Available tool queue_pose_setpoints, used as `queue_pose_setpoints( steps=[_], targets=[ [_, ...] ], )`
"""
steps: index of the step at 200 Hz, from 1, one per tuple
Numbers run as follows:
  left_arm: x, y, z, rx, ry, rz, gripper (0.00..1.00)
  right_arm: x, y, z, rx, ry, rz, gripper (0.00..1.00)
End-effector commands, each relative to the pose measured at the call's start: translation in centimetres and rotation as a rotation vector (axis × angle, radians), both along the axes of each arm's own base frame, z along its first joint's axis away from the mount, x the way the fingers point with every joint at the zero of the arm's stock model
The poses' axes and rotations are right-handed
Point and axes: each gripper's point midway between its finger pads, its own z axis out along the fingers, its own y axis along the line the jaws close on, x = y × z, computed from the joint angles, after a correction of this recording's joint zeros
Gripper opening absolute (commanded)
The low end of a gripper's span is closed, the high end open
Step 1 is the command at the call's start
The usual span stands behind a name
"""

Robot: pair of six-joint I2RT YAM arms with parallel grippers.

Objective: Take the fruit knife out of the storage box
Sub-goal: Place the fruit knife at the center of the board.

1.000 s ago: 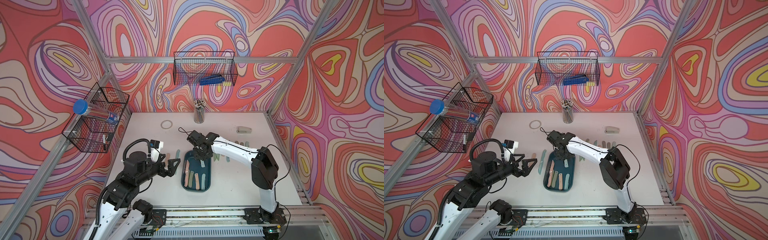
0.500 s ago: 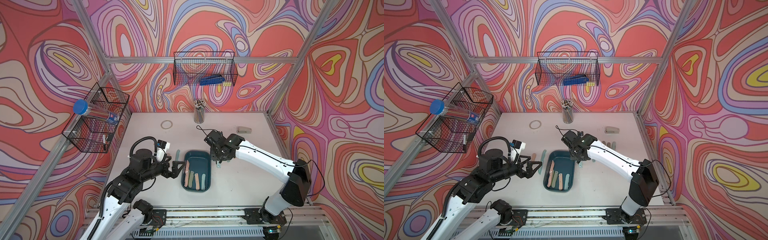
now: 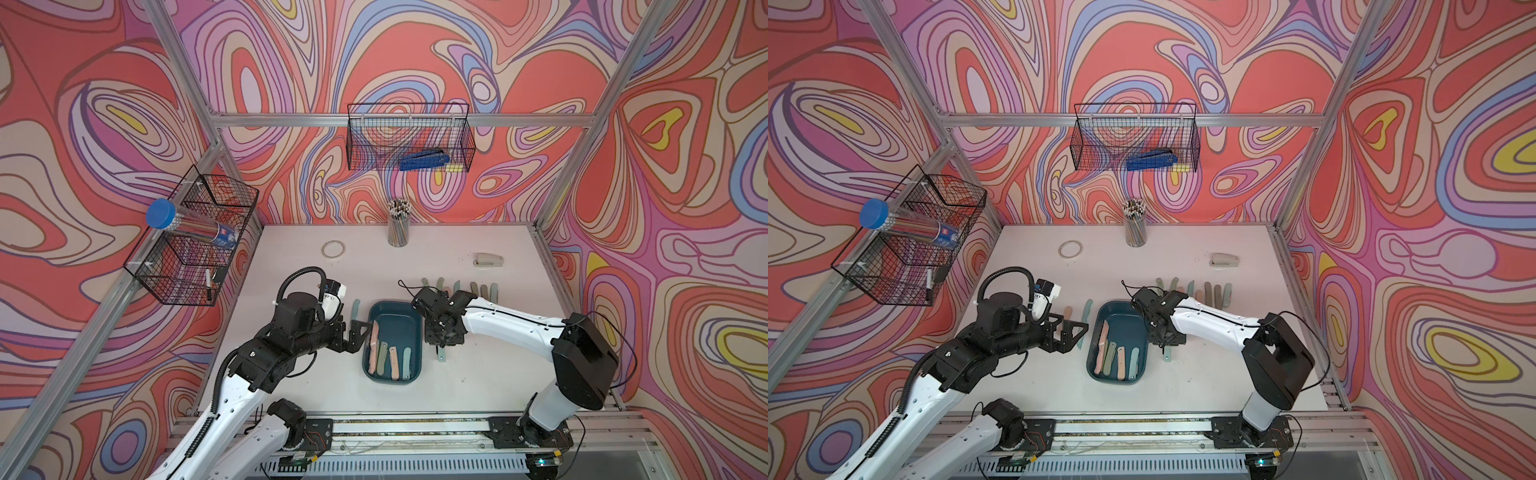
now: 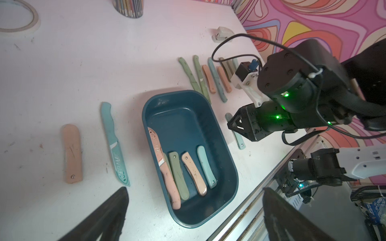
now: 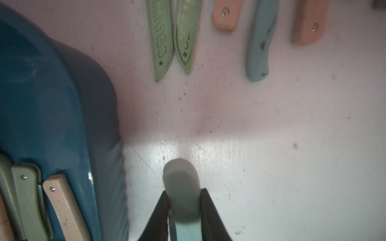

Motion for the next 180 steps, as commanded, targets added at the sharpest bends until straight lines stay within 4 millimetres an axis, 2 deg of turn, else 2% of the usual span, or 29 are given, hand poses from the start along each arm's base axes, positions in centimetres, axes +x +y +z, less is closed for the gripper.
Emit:
queue_pose_setpoints(
  steps=[1,46,49,57,88,154,157,180],
  targets=[
    [-0.2,0.5,0.5,0.025,-0.014,0.009,1.00,0.0,0.9,-1.9,0.038,0.024,-0.017,0.13],
    [-0.4,0.6,1.0,0.011,-0.039,0.008,1.00,-0.2,1.1,-4.3,0.036,0.054,-0.030,0.14],
    [-0.4,0.6,1.0,0.010,-0.040,0.008,1.00,-0.3,1.0,-5.1,0.020,0.071,-0.032,0.14],
    [-0.4,0.6,1.0,0.012,-0.041,0.010,1.00,-0.5,0.9,-5.6,0.009,0.082,-0.032,0.14],
    [-0.4,0.6,0.9,0.014,-0.038,0.011,1.00,-0.7,0.7,-6.1,-0.004,0.093,-0.041,0.16],
    [-0.3,0.6,0.9,0.016,-0.037,0.013,1.00,-0.5,0.1,-4.5,-0.018,0.066,-0.052,0.29],
    [-0.3,0.7,0.9,0.017,-0.038,0.015,1.00,-0.3,0.2,-3.6,-0.001,0.046,-0.052,0.30],
    [-0.2,0.9,0.8,0.027,-0.036,0.026,1.00,0.3,0.5,-1.3,0.019,-0.001,-0.047,0.40]
  ],
)
